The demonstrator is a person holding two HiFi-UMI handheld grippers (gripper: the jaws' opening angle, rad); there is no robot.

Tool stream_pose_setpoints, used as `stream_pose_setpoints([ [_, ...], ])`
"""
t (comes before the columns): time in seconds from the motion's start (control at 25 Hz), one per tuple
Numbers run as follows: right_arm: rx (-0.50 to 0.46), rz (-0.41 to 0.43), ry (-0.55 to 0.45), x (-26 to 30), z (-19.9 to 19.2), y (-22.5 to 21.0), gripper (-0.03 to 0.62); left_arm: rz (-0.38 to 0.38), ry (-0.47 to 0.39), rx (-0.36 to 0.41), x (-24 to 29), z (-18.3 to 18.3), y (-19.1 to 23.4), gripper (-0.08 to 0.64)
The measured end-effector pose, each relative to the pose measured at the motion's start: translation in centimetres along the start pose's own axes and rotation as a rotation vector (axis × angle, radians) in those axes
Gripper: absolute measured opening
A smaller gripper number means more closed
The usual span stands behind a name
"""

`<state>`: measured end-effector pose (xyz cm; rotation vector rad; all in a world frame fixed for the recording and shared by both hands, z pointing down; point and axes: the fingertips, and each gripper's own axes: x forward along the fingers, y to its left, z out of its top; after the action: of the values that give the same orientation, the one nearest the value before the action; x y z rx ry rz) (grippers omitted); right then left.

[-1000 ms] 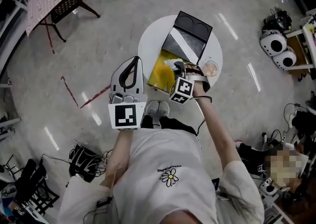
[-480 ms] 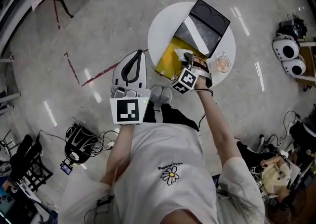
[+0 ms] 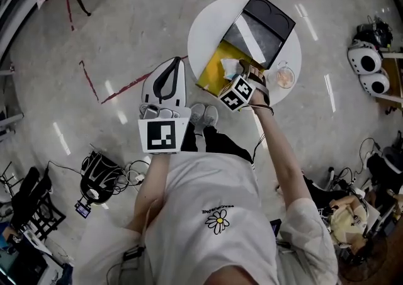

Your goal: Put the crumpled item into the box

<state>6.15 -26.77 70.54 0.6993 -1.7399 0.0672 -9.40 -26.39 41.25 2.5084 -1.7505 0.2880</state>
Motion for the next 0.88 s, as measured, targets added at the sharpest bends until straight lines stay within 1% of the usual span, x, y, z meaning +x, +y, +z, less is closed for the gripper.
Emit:
stream_pose_setpoints([
  [0.24,0.019,0.138,-0.012,-0.8,0.2,1.5,0.311,-0.019,-0.019,-0.01,0.3,0.4,-0.3,0.0],
  [0.32,0.031,0.16,-0.021,-1.4,0.3,1.6,0.311,-0.021,-0.027,-0.007,0.2,0.6,-0.4,0.0],
  [0.4,0.037,0.16,-0.032,-1.8,0.4,1.5,0.311,-0.024,-0.033,-0.006,0.1,0.8,-0.5,0.0],
  [0.52,0.037,0.128,-0.057,-2.6,0.8,0.7,0.311,-0.031,-0.045,-0.001,0.0,1.2,-0.6,0.0],
  [0.64,0.067,0.074,-0.107,-4.0,2.0,-1.3,0.311,-0.04,-0.059,-0.007,0.1,1.8,-0.7,0.0],
  [0.76,0.11,-0.014,-0.193,-6.7,4.1,-4.3,0.31,-0.054,-0.09,0.007,0.1,2.6,-0.9,0.0],
  [0.88,0.213,-0.103,-0.319,-10.9,6.5,-7.5,0.31,-0.072,-0.12,0.022,0.0,3.7,-1.5,0.0],
])
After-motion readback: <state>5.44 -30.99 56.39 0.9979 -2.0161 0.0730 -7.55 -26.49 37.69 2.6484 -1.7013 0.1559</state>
